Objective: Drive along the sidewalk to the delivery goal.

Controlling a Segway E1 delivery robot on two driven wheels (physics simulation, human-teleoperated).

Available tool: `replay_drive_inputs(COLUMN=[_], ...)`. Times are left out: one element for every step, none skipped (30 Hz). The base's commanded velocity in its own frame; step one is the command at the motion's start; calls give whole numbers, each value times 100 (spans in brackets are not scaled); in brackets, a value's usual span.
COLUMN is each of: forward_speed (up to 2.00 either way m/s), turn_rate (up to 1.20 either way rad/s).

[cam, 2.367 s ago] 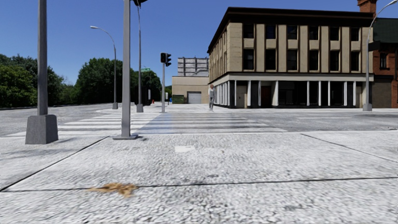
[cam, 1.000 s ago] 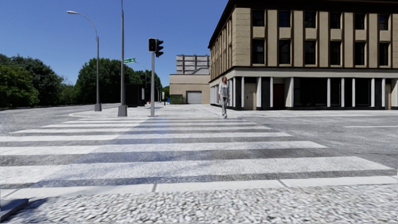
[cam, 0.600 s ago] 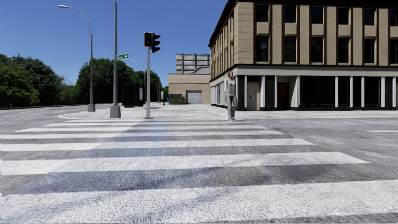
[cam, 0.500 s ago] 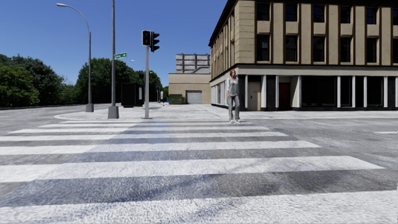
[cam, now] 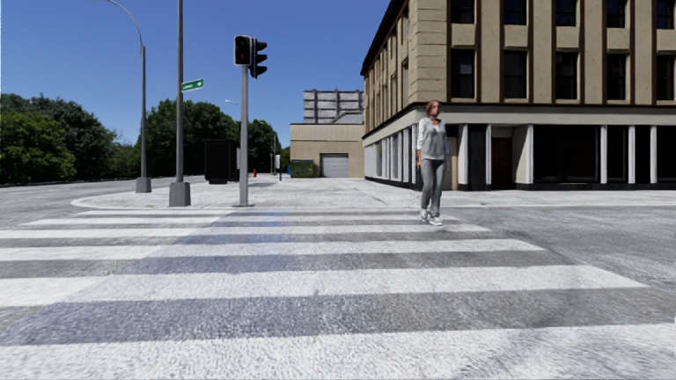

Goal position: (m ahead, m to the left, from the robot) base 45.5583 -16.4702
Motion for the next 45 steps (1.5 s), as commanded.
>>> replay_drive_inputs(forward_speed=[200,200,200,200,200,200,200,200,200,200,200,200,200,200,200,200,200,200,200,200,200,200,200,200,200,200,200,200,200,200,200,200,200,200,200,200,200,200,200,200,200,200,200,200,200], turn_rate=[5,5,5,5,5,5,5,5,7,7,9,13,14,14,14,14,14,14,14,14,14,14,14,14,14,14,14,14,14,14,14,14,14,14,14,14,16,18,19,19,20,21,22,22,22])
